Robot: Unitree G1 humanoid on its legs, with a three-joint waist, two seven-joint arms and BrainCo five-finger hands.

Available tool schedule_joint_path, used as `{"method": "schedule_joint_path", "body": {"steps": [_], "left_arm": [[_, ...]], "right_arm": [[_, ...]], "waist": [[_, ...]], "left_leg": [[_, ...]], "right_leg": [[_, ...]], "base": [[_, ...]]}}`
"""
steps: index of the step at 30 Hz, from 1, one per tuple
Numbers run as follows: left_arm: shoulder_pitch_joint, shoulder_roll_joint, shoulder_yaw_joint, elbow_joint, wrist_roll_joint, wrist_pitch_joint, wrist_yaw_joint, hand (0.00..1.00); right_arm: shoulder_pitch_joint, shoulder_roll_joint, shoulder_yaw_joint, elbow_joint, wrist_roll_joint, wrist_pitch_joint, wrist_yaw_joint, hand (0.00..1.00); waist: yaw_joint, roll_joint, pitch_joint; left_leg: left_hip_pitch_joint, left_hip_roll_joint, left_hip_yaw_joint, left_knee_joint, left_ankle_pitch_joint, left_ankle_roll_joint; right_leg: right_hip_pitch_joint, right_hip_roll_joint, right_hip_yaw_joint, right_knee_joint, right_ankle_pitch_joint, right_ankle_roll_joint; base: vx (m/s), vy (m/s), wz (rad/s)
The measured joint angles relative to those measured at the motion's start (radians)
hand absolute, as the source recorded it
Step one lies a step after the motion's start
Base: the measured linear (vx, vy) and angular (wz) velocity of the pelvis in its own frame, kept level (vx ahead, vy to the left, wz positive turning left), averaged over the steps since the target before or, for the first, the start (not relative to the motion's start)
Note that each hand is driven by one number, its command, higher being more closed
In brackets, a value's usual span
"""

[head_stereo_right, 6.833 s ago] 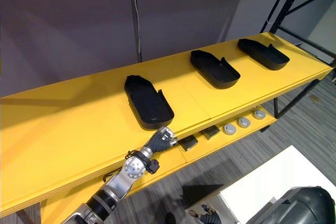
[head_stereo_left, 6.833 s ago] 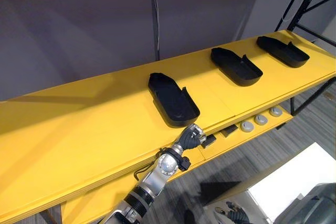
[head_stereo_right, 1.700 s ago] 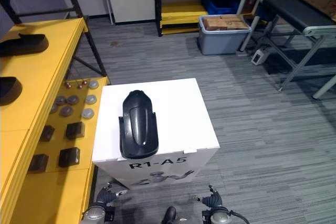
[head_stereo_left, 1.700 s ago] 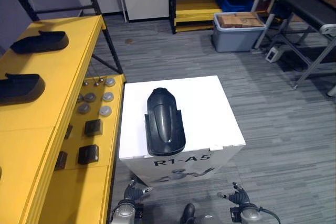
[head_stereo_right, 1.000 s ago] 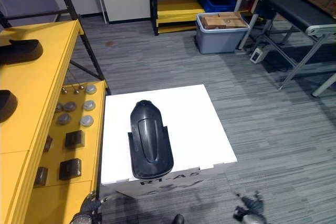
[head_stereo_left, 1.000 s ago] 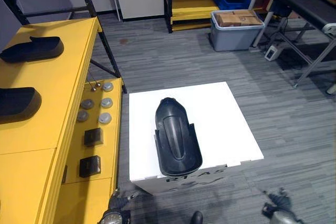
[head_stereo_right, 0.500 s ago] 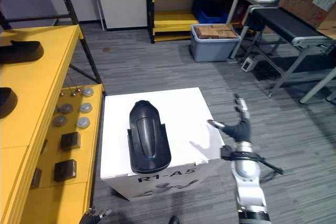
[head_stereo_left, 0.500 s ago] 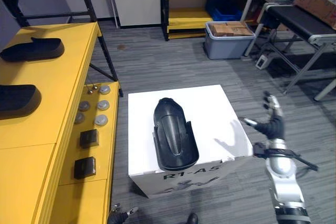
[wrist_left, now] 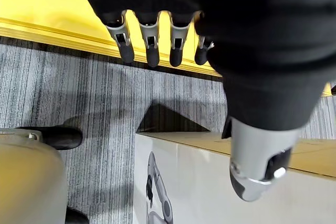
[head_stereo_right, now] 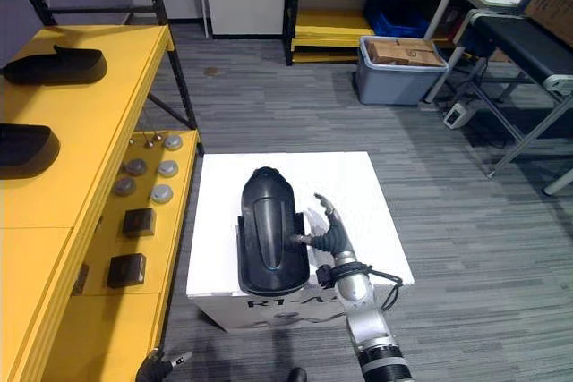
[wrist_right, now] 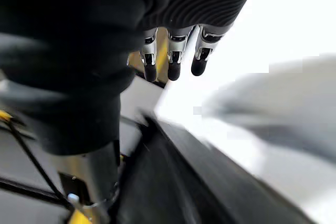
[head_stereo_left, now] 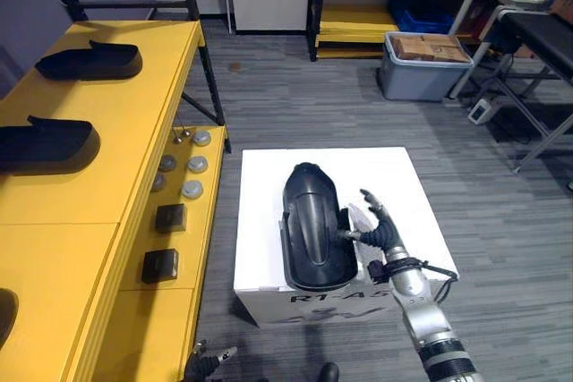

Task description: Walk over and take plastic housings, then place them on the shelf

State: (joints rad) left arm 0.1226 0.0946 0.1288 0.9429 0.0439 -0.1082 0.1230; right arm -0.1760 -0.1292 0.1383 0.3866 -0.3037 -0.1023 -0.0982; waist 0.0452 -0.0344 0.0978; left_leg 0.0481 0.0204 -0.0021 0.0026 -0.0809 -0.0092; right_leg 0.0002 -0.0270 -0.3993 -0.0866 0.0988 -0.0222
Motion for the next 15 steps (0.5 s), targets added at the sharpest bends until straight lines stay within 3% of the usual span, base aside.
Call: {"method": "schedule_joint_path", "body": {"steps": [5,6,15], "left_arm": [[-0.008,0.001,-0.011,0.0,0.0,0.0,0.004,0.0],[-0.013,0.002,-0.022,0.0,0.0,0.0,0.005,0.0],[-0.042,-0.01,-0.08,0.012,0.028,0.006,0.007,0.0]], "right_arm": [[-0.101,0.011,0.0,0.123,-0.074,0.003,-0.032,0.0],[-0.119,0.011,0.0,0.145,-0.093,0.003,-0.039,1.0],[-0.25,-0.03,-0.02,0.275,-0.132,0.013,-0.061,1.0]], "waist": [[0.001,-0.01,0.006],[0.002,-0.013,0.007],[0.01,-0.025,0.01]], "left_leg": [[-0.002,-0.002,-0.008,-0.014,0.013,0.001],[-0.002,-0.002,-0.014,-0.02,0.017,0.001],[-0.002,-0.001,-0.027,-0.055,0.041,0.0]], "right_leg": [[-0.004,-0.002,-0.01,0.0,0.0,0.0],[-0.004,-0.002,-0.015,-0.001,0.0,0.0],[-0.015,0.002,-0.026,0.0,-0.001,0.0]], "base": [[-0.04,-0.006,0.08],[-0.04,-0.017,0.13],[-0.01,-0.004,0.03]]}}
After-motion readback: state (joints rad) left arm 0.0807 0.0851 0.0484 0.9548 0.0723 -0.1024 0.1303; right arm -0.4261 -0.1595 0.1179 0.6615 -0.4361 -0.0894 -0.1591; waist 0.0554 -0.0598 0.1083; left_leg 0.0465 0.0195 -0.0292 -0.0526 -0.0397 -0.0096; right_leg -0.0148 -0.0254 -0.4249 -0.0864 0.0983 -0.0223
